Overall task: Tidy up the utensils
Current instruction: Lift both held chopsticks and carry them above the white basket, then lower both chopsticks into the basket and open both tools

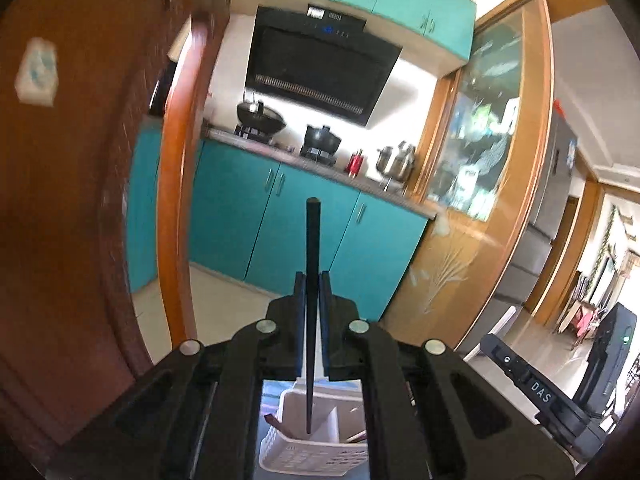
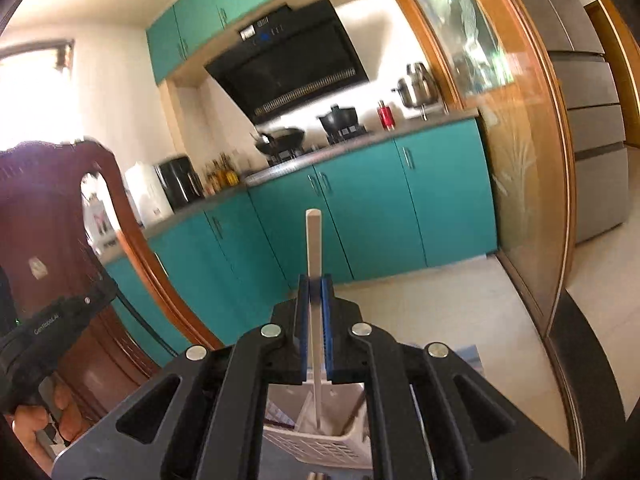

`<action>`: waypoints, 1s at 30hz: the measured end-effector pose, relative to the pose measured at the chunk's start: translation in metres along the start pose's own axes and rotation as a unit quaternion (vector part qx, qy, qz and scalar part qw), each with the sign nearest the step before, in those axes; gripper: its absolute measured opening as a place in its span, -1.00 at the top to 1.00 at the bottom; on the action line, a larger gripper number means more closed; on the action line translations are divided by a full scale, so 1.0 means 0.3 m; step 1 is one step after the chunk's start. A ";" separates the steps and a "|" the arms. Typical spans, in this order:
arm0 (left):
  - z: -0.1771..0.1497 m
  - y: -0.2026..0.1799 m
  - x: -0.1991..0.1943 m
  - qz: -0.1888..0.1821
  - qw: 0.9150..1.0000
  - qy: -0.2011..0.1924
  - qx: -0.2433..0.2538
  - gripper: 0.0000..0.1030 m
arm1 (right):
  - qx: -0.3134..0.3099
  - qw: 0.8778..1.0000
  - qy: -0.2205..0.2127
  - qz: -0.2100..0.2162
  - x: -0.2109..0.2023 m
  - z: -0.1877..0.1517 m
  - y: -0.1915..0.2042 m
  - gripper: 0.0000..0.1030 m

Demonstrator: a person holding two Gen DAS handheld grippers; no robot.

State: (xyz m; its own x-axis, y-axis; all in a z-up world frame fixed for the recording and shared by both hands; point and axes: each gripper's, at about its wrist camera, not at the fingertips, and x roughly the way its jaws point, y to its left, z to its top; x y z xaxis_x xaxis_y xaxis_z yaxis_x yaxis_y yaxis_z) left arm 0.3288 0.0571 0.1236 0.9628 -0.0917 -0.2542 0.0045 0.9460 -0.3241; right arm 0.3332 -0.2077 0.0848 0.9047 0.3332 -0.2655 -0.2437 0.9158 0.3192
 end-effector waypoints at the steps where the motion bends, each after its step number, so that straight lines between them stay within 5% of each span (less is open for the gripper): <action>1: -0.014 0.000 0.015 0.004 1.000 0.006 -0.001 0.86 | -0.004 1.000 0.010 -0.005 0.019 -0.020 -0.004 0.87; 16: -0.182 -0.018 0.064 0.020 0.998 0.059 0.028 0.86 | -0.032 0.997 0.061 -0.030 0.031 -0.185 -0.064 0.85; 20: -0.208 -0.003 0.044 0.019 0.997 0.067 0.025 0.83 | -0.025 0.998 0.055 -0.021 -0.016 -0.185 -0.079 0.52; 27: -0.218 -0.006 -0.003 0.022 0.997 0.067 0.040 0.71 | -0.035 0.997 0.038 0.061 -0.162 -0.270 -0.111 0.37; 30: -0.219 0.003 -0.052 0.004 0.998 0.055 0.033 0.71 | -0.056 0.992 0.080 0.080 -0.161 -0.341 -0.102 0.37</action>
State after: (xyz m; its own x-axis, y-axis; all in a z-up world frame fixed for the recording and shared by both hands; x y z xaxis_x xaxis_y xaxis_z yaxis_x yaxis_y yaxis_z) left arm 0.2959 0.0390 0.0676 0.9270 -0.1143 -0.3571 0.0183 0.9651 -0.2612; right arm 0.2613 -0.2290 -0.0053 0.7863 0.4996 -0.3635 -0.4256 0.8645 0.2675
